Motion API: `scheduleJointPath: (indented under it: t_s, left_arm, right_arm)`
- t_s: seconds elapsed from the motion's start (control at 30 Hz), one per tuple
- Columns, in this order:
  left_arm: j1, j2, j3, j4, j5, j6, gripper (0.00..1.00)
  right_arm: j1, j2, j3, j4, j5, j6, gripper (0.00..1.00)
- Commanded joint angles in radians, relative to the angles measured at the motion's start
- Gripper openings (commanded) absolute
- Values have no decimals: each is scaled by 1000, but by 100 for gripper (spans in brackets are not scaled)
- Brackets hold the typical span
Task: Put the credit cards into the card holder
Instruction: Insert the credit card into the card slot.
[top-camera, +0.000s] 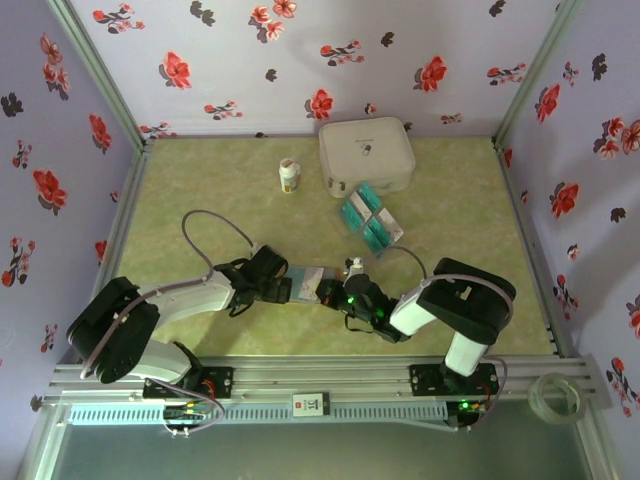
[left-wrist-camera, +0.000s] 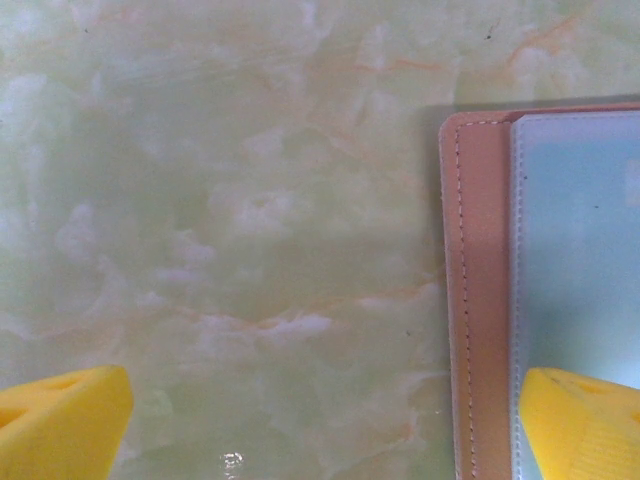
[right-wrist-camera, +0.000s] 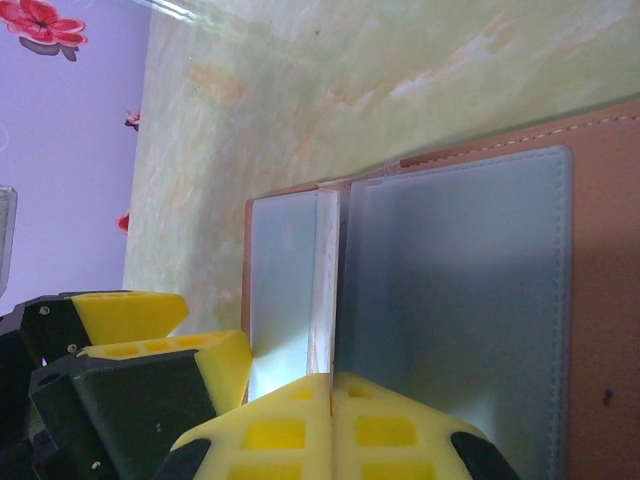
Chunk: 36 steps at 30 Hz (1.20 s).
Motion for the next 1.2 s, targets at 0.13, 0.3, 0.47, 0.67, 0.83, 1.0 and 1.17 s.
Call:
scheduleJointPath:
  t_s: [0.13, 0.3, 0.47, 0.67, 0.83, 1.0, 1.17]
  left_arm:
    - [-9, 8, -15, 3, -25, -16, 100]
    - [-8, 10, -15, 5, -25, -15, 100]
    - [-8, 12, -16, 8, -25, -14, 100]
    - [-9, 13, -17, 10, -25, -13, 100]
    - [-8, 12, -17, 9, -25, -13, 100]
    - [-8, 11, -18, 7, -27, -12, 100]
    - [-8, 9, -18, 7, -27, -13, 100]
  right_arm:
    - [14, 48, -23, 19, 26, 17, 0]
    - [16, 68, -31, 50, 27, 27, 0]
    - [16, 87, -33, 69, 25, 38, 0]
    - [18, 106, -30, 81, 18, 46, 0]
    - [18, 98, -43, 80, 24, 53, 0]
    - [19, 69, -44, 24, 30, 55, 0]
    - [20, 21, -36, -69, 38, 50, 0]
